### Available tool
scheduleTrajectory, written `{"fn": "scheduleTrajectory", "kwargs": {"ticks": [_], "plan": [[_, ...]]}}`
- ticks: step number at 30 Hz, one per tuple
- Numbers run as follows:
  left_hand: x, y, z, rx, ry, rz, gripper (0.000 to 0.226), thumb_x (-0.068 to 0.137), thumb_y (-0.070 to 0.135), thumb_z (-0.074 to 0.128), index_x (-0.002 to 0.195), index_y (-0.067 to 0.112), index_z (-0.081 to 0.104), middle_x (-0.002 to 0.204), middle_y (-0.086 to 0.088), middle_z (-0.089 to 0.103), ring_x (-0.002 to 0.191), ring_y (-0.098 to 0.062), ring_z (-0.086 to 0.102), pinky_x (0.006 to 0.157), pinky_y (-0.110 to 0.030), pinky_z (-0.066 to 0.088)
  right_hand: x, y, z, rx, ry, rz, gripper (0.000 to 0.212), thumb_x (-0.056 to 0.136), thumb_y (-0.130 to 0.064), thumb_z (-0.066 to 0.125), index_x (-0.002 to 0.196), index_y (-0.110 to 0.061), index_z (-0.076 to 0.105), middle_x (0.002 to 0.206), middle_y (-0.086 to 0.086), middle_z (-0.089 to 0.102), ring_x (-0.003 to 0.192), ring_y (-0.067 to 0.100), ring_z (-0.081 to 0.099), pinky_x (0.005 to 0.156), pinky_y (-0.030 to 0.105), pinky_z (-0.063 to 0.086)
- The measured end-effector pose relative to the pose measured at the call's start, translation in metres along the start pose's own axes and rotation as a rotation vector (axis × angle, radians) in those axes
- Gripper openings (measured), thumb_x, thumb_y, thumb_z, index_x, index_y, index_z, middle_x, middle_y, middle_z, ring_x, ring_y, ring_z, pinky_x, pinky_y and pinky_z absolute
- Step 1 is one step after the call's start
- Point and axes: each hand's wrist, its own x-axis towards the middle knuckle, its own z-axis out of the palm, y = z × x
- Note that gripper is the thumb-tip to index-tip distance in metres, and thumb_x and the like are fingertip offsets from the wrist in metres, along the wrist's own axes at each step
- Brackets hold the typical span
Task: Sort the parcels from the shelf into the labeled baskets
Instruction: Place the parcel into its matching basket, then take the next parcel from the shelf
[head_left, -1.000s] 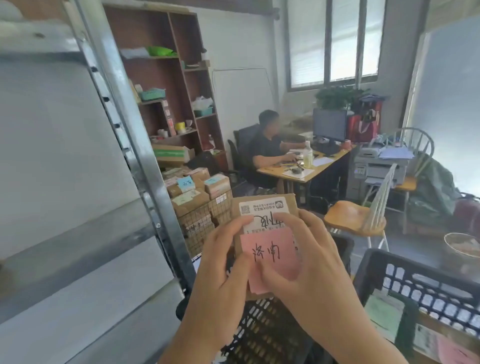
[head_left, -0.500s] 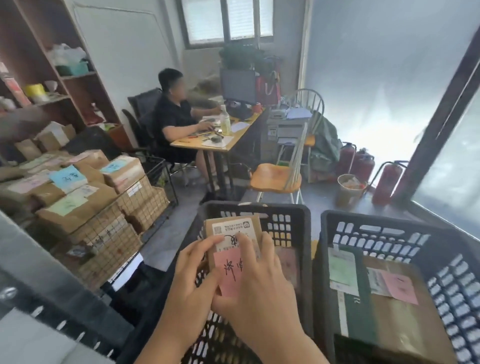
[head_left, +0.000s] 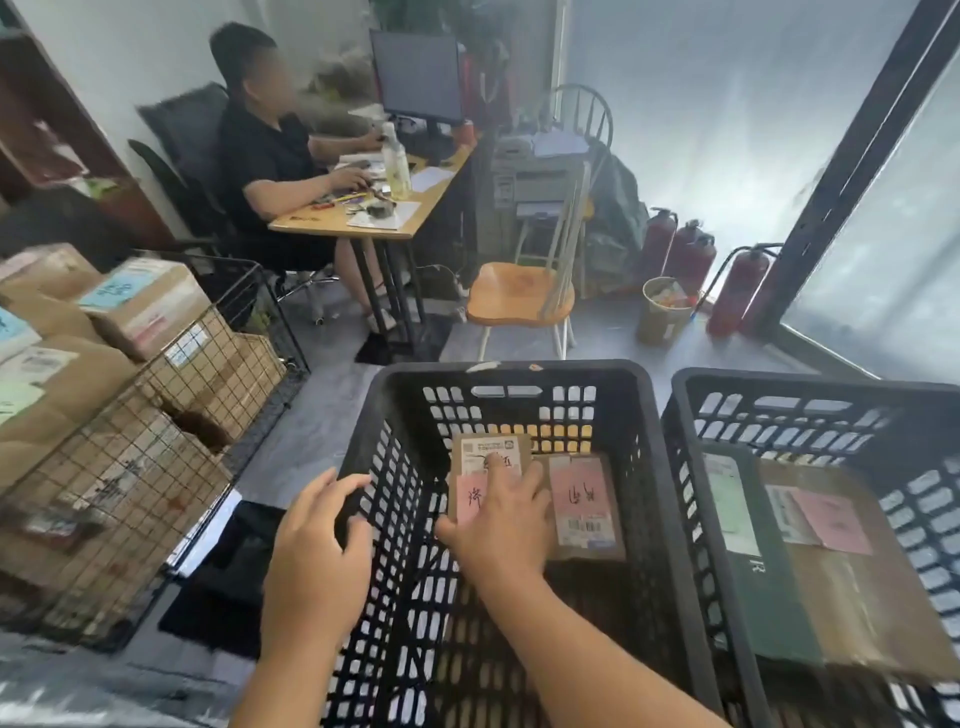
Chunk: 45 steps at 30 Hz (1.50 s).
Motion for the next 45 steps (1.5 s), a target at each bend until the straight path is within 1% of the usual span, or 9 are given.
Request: {"fn": "scheduleTrajectory", "kwargs": {"ticks": [3, 7, 12, 21, 24, 27, 31, 36, 45], "plan": [[0.002, -0.003, 0.004, 0.006, -0.031, -0.013, 0.037, 0.101, 0.025, 0.057, 0.131, 0.045, 0.061, 0.155, 0.018, 0.042, 0.136, -0.008, 0.045, 0.105, -0.044, 0.048, 0.02, 0.01, 0.018, -0.056, 0.005, 0.065, 0.096, 0.079, -0.07, 0.075, 0.153, -0.03, 0.03, 0.165, 0.017, 0.023, 0.147, 0.038, 0.036, 0.116, 0.049, 0.043], [0.0, -0.007, 0.001, -0.111, 0.007, -0.017, 0.033, 0.099, 0.021, 0.059, 0.122, 0.043, 0.067, 0.146, 0.023, 0.048, 0.127, 0.004, 0.039, 0.105, -0.031, 0.038, 0.033, 0.018, 0.034, -0.172, 0.039, 0.061, 0.091, 0.077, -0.075, 0.072, 0.146, -0.024, 0.04, 0.164, 0.016, 0.028, 0.145, 0.038, 0.037, 0.115, 0.055, 0.04], [0.001, -0.01, 0.0, -0.167, 0.015, -0.034, 0.033, 0.099, 0.018, 0.06, 0.118, 0.043, 0.069, 0.145, 0.024, 0.05, 0.132, 0.004, 0.039, 0.112, -0.031, 0.032, 0.043, 0.034, 0.046, -0.245, -0.008, 0.032, 0.106, 0.08, -0.086, 0.057, 0.161, -0.028, 0.021, 0.173, 0.016, 0.01, 0.159, 0.043, 0.008, 0.123, 0.069, 0.017], [0.001, -0.009, 0.0, -0.133, -0.01, 0.005, 0.033, 0.099, 0.022, 0.06, 0.12, 0.045, 0.067, 0.152, 0.019, 0.047, 0.136, 0.001, 0.038, 0.111, -0.035, 0.035, 0.034, 0.031, 0.029, -0.216, 0.009, -0.02, 0.112, 0.077, -0.091, 0.054, 0.164, -0.031, 0.016, 0.175, 0.013, 0.0, 0.16, 0.042, 0.001, 0.126, 0.066, 0.013], [0.002, -0.002, -0.002, -0.038, -0.035, 0.033, 0.033, 0.098, 0.028, 0.061, 0.126, 0.045, 0.064, 0.158, 0.014, 0.043, 0.149, -0.012, 0.032, 0.119, -0.046, 0.033, 0.021, 0.026, 0.005, -0.193, 0.017, -0.128, 0.109, 0.08, -0.088, 0.053, 0.165, -0.035, 0.011, 0.175, 0.01, -0.004, 0.161, 0.039, -0.005, 0.127, 0.065, 0.012], [0.002, 0.019, -0.004, 0.026, -0.07, 0.108, 0.036, 0.098, 0.035, 0.06, 0.132, 0.045, 0.06, 0.163, 0.01, 0.039, 0.158, -0.018, 0.019, 0.127, -0.055, 0.023, 0.004, 0.017, -0.032, -0.163, 0.062, -0.262, 0.1, 0.084, -0.083, 0.053, 0.163, -0.038, 0.01, 0.175, 0.011, 0.0, 0.161, 0.037, -0.003, 0.127, 0.064, 0.014], [-0.003, 0.062, -0.01, -0.005, -0.131, 0.211, 0.043, 0.098, 0.039, 0.059, 0.141, 0.046, 0.055, 0.165, 0.01, 0.036, 0.16, -0.016, 0.011, 0.127, -0.056, 0.021, -0.023, 0.012, -0.095, -0.152, 0.17, -0.419, 0.089, 0.087, -0.077, 0.056, 0.158, -0.042, 0.016, 0.173, 0.007, 0.01, 0.161, 0.034, 0.003, 0.128, 0.061, 0.014], [-0.023, 0.112, -0.029, 0.006, -0.098, 0.324, 0.053, 0.096, 0.047, 0.058, 0.148, 0.048, 0.044, 0.167, 0.01, 0.033, 0.16, -0.018, 0.011, 0.127, -0.057, 0.02, -0.052, 0.029, -0.185, -0.104, 0.293, -0.525, 0.086, 0.086, -0.073, 0.062, 0.157, -0.048, 0.02, 0.171, -0.001, 0.012, 0.16, 0.026, 0.005, 0.128, 0.056, 0.016], [-0.097, 0.19, -0.068, 0.127, 0.069, 0.328, 0.058, 0.098, 0.052, 0.054, 0.152, 0.049, 0.033, 0.17, 0.012, 0.023, 0.161, -0.018, 0.004, 0.129, -0.058, 0.015, -0.092, 0.066, -0.262, -0.103, 0.232, -0.714, 0.086, 0.085, -0.076, 0.06, 0.156, -0.054, 0.015, 0.171, -0.01, 0.011, 0.159, 0.021, 0.006, 0.129, 0.054, 0.015]]}}
